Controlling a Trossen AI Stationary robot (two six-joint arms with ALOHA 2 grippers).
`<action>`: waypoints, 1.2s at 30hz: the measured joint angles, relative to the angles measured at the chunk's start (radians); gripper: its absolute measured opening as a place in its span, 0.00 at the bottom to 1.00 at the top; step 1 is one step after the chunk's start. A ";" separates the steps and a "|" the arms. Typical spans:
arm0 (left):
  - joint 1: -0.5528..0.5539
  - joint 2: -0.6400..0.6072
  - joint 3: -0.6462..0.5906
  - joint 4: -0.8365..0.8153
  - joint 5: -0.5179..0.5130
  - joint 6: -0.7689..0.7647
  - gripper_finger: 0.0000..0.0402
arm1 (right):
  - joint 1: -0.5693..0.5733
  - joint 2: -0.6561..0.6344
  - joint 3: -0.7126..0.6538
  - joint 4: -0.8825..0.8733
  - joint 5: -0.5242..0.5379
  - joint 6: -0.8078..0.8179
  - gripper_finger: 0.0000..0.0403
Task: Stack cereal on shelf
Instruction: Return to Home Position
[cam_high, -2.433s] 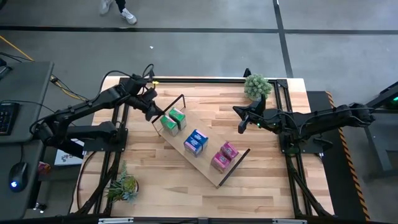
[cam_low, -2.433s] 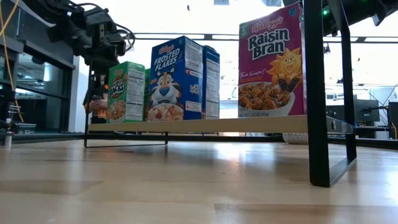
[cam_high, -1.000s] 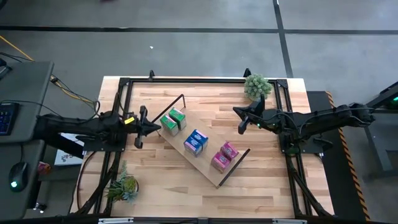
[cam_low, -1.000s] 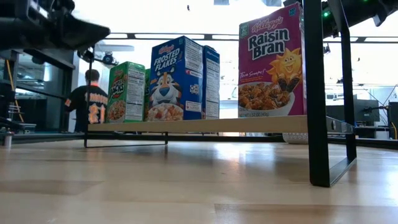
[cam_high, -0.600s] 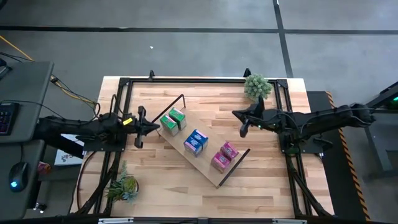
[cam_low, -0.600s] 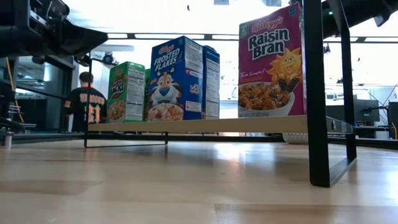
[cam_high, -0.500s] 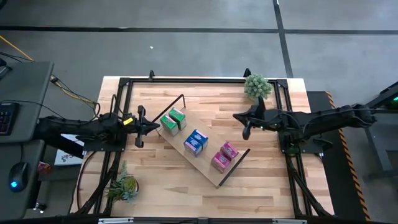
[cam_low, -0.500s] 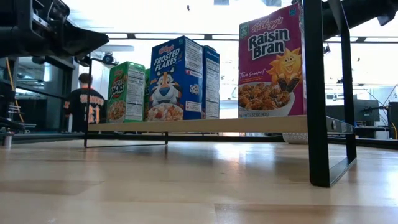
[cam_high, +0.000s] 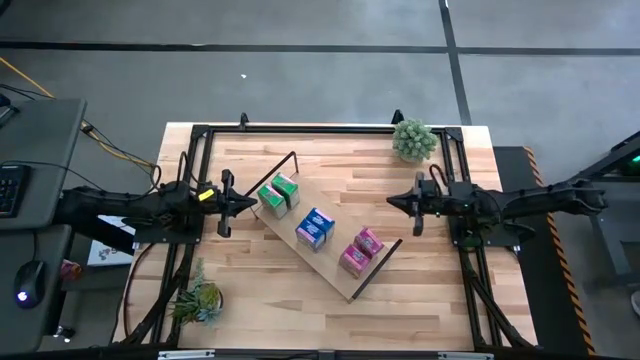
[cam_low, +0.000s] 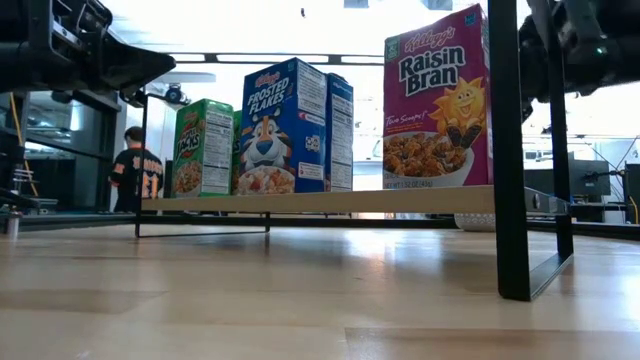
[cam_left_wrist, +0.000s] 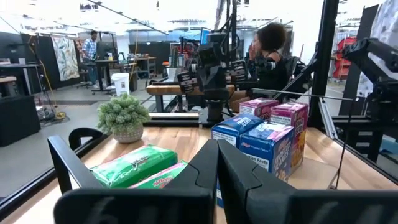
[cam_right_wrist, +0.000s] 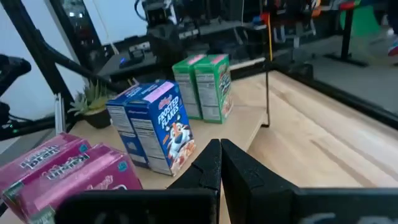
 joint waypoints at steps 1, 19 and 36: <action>0.000 0.000 0.000 0.000 0.000 0.000 0.00 | -0.006 -0.028 -0.018 0.005 -0.004 -0.003 0.00; 0.000 0.000 0.000 0.000 0.000 0.000 0.00 | -0.019 -0.385 -0.154 -0.264 -0.029 -0.159 0.00; 0.000 0.000 0.001 0.000 0.000 0.000 0.00 | -0.035 -0.383 -0.154 -0.258 0.002 -0.225 0.00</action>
